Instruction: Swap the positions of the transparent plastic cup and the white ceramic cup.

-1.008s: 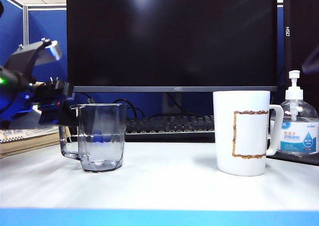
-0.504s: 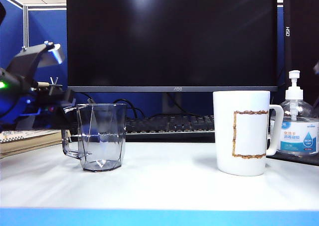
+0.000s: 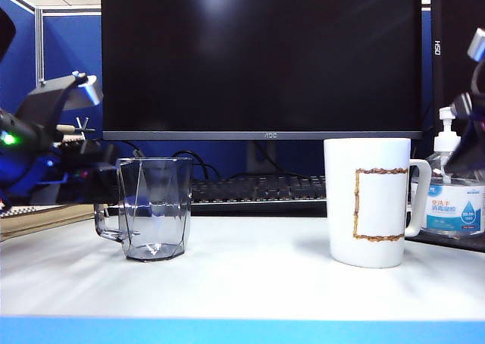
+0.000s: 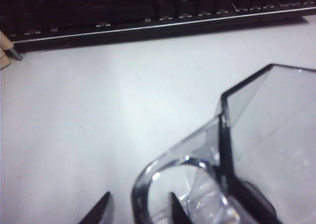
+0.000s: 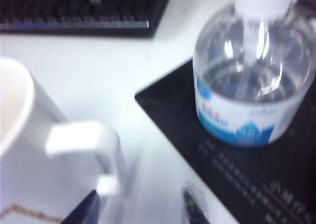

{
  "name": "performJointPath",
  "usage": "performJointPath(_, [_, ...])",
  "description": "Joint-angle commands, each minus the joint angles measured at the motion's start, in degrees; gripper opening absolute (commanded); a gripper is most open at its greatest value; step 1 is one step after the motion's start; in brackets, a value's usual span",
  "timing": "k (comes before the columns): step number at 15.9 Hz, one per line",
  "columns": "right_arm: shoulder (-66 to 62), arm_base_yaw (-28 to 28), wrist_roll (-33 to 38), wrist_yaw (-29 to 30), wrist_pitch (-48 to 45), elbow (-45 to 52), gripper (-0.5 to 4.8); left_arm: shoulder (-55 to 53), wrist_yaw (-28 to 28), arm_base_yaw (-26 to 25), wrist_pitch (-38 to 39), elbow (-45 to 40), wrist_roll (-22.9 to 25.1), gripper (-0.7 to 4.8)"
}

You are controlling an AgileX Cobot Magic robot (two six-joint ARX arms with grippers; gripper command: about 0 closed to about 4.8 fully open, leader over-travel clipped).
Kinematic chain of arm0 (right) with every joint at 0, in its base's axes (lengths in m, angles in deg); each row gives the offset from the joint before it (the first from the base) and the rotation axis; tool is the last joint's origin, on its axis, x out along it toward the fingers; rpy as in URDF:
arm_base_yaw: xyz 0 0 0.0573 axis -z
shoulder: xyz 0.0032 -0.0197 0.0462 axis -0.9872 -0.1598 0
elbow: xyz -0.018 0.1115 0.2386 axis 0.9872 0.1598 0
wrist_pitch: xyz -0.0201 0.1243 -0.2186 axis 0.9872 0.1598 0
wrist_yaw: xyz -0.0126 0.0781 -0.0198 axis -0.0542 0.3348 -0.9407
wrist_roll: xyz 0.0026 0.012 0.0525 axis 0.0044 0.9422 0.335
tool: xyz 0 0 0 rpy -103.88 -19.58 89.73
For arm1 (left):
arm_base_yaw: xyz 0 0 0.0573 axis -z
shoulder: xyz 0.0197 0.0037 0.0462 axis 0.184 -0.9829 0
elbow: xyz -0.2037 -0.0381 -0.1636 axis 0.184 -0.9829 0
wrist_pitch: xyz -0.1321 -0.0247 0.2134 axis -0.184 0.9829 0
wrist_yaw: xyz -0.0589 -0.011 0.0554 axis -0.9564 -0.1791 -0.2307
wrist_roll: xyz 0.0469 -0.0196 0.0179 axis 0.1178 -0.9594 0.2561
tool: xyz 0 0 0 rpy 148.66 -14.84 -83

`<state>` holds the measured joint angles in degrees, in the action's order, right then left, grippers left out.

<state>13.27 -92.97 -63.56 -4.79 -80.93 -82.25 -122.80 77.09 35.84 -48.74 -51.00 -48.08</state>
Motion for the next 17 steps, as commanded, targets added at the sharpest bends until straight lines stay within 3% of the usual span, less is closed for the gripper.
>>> performJointPath(1, [-0.2, -0.1, 0.1, 0.1, -3.0, -0.3, 2.16, -2.2, -0.2, 0.0, -3.4, 0.2, 0.2, 1.46])
performJointPath(3, [-1.1, -0.1, 0.0, 0.1, -3.3, -0.3, 2.16, -2.6, -0.2, 0.0, -3.7, 0.4, 0.2, 0.71])
performJointPath(6, [-4.8, -0.1, 0.0, 0.8, -4.9, -0.3, 2.16, -2.6, -1.3, -0.1, -3.3, 1.6, 0.2, 0.11])
performJointPath(13, [-14.1, -0.1, 0.1, 2.7, -14.2, -0.5, 2.17, -2.6, -2.6, 0.0, -0.1, 3.8, 0.2, -0.06])
performJointPath(17, [-18.8, -0.1, 0.1, 3.7, -16.8, -0.5, 2.63, -2.6, -2.6, 0.0, 0.0, 3.8, 0.2, -0.06])
